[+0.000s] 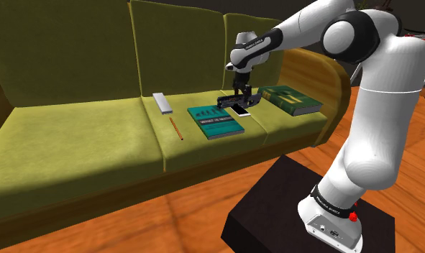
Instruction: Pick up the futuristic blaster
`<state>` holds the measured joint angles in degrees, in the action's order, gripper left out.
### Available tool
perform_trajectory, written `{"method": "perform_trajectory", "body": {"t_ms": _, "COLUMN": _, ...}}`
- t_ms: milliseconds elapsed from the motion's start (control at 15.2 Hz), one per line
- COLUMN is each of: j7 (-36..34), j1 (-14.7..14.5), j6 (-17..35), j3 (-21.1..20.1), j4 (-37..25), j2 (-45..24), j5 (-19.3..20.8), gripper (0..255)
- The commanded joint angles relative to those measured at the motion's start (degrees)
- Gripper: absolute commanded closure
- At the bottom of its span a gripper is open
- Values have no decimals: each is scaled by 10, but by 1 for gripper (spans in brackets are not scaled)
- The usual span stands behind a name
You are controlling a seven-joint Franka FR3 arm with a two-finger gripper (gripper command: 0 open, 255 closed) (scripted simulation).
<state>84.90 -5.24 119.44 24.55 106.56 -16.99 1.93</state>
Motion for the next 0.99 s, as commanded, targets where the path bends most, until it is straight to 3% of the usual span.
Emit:
{"method": "perform_trajectory", "body": {"t_ms": 0, "j7": 0, "j1": 1, "j6": 9, "j3": -1, "j4": 4, "j2": -5, "j5": -2, "gripper": 0}}
{"method": "perform_trajectory", "body": {"t_ms": 66, "j7": 0, "j1": 1, "j6": 9, "j3": -1, "j4": 4, "j2": -5, "j5": -2, "gripper": 0}}
{"method": "perform_trajectory", "body": {"t_ms": 132, "j7": 0, "j1": 1, "j6": 10, "j3": -1, "j4": 5, "j2": -5, "j5": -2, "gripper": 255}}
{"method": "perform_trajectory", "body": {"t_ms": 924, "j7": 0, "j1": -1, "j6": -11, "j3": 1, "j4": -7, "j2": 5, "j5": 2, "gripper": 255}}
